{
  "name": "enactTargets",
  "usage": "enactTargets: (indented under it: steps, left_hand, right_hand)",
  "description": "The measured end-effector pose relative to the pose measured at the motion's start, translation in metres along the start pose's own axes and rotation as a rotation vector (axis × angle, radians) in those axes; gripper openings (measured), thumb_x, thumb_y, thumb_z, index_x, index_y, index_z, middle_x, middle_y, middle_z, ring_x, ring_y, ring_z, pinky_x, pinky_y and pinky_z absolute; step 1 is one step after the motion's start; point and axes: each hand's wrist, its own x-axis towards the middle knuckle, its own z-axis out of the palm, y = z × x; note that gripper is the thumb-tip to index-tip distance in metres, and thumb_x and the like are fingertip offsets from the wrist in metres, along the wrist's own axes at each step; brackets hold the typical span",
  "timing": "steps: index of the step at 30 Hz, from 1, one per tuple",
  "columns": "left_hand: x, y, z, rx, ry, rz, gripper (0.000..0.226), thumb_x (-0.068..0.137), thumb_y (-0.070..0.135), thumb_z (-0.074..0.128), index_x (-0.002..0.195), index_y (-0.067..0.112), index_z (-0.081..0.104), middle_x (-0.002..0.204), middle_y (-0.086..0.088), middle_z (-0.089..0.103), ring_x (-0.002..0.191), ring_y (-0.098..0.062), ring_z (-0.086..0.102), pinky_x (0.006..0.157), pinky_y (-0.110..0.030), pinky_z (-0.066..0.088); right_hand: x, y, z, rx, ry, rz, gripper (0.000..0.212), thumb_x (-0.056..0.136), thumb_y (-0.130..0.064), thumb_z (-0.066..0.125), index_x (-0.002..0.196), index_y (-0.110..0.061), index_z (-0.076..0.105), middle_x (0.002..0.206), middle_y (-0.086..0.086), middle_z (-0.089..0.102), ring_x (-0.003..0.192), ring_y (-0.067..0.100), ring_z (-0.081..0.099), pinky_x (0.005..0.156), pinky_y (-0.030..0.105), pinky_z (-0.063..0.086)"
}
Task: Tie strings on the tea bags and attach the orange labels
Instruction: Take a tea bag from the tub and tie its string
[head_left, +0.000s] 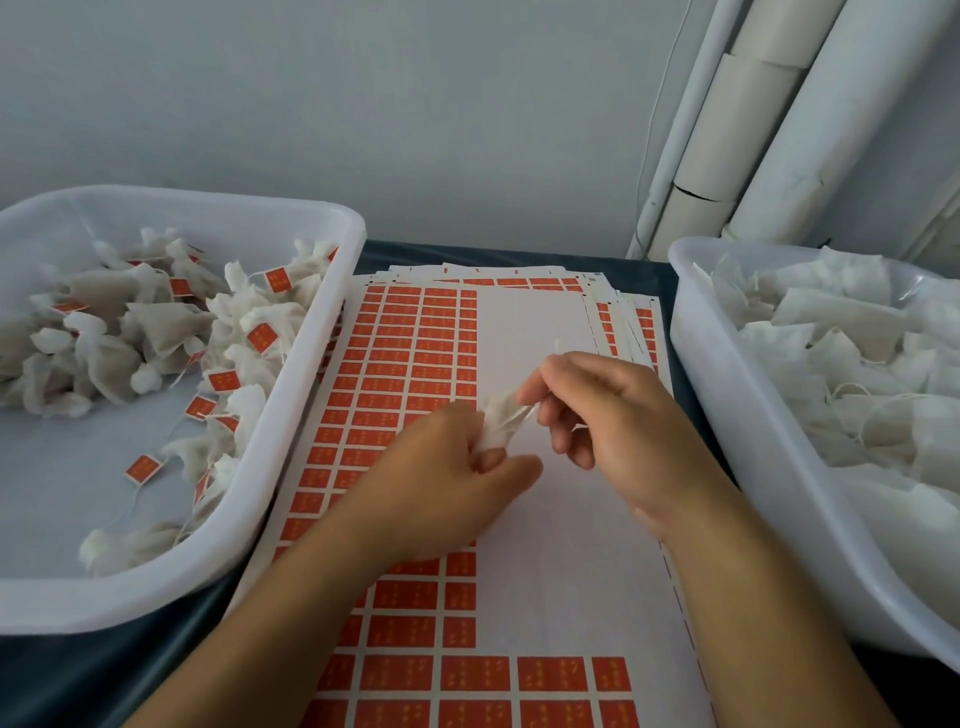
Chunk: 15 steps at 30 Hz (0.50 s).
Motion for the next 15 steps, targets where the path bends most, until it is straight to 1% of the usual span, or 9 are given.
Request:
enactTargets:
  steps: [2,4,7,8,9,11,12,13,15]
  left_hand:
    - [0.000,0.001,0.002,0.092,0.058,0.060,0.035,0.092,0.055,0.060,0.078,0.023,0.061,0.065,0.006,0.054,0.049,-0.004,0.050,0.047,-0.017,0.044]
    - [-0.001,0.002,0.004,0.182,0.099,0.150,0.040,0.094,0.060,0.049,0.078,0.025,0.062,0.073,0.003,0.055,0.055,-0.010,0.051,0.051,-0.025,0.046]
    - [-0.002,0.004,0.006,0.153,0.118,0.290,0.052,0.100,0.055,0.036,0.075,0.018,0.062,0.066,-0.002,0.053,0.054,-0.018,0.049,0.052,-0.041,0.047]
    - [-0.003,0.005,0.006,0.113,0.093,0.335,0.050,0.104,0.048,0.035,0.075,0.016,0.062,0.064,0.001,0.054,0.054,-0.019,0.051,0.052,-0.042,0.045]
    - [-0.005,0.007,0.006,0.068,0.065,0.378,0.045,0.108,0.039,0.036,0.076,0.020,0.062,0.064,0.006,0.057,0.056,-0.016,0.054,0.052,-0.035,0.044]
    - [-0.008,0.012,0.005,-0.032,0.053,0.418,0.040,0.109,0.024,0.038,0.077,0.039,0.056,0.070,0.025,0.060,0.066,0.002,0.059,0.057,-0.010,0.042]
    - [-0.010,0.014,0.004,-0.090,0.048,0.405,0.043,0.109,0.021,0.037,0.076,0.043,0.053,0.072,0.031,0.058,0.068,0.009,0.058,0.061,-0.004,0.040]
    - [-0.010,0.015,0.004,-0.146,0.032,0.376,0.044,0.108,0.022,0.036,0.073,0.044,0.052,0.070,0.030,0.057,0.066,0.009,0.056,0.061,-0.004,0.039]
    - [-0.011,0.014,0.003,-0.265,-0.024,0.314,0.042,0.104,0.031,0.033,0.069,0.036,0.054,0.063,0.015,0.052,0.058,-0.002,0.047,0.059,-0.018,0.041]
  right_hand:
    - [-0.003,-0.001,0.002,-0.145,-0.031,-0.137,0.035,0.107,-0.035,0.049,0.086,-0.029,0.076,0.078,-0.015,0.066,0.073,0.002,0.063,0.062,0.012,0.047]
    - [-0.005,-0.001,0.004,-0.270,-0.050,-0.230,0.032,0.104,-0.042,0.048,0.092,-0.030,0.076,0.088,-0.020,0.067,0.091,0.000,0.064,0.075,0.009,0.046]
    - [-0.005,0.000,0.007,-0.416,-0.045,-0.318,0.034,0.105,-0.043,0.048,0.101,-0.029,0.078,0.098,-0.020,0.060,0.103,0.004,0.060,0.083,0.014,0.045]
    - [-0.005,0.000,0.007,-0.426,-0.052,-0.330,0.035,0.104,-0.044,0.047,0.104,-0.029,0.078,0.102,-0.020,0.059,0.107,0.006,0.059,0.086,0.019,0.048]
    - [-0.004,0.001,0.007,-0.409,-0.067,-0.335,0.035,0.104,-0.045,0.046,0.106,-0.029,0.078,0.106,-0.019,0.059,0.110,0.008,0.059,0.088,0.024,0.052]
    - [-0.003,0.004,0.005,-0.340,-0.123,-0.319,0.033,0.103,-0.043,0.048,0.111,-0.030,0.077,0.113,-0.019,0.062,0.116,0.008,0.059,0.091,0.030,0.056]
    - [-0.002,0.006,0.003,-0.308,-0.157,-0.299,0.033,0.102,-0.044,0.049,0.116,-0.029,0.075,0.117,-0.019,0.065,0.118,0.007,0.061,0.092,0.030,0.057]
    - [0.000,0.008,0.002,-0.273,-0.185,-0.267,0.035,0.101,-0.046,0.049,0.122,-0.029,0.073,0.121,-0.018,0.066,0.118,0.005,0.062,0.093,0.030,0.058]
    - [0.002,0.011,0.001,-0.202,-0.202,-0.204,0.041,0.098,-0.053,0.050,0.129,-0.031,0.067,0.124,-0.019,0.068,0.116,0.004,0.064,0.090,0.032,0.061]
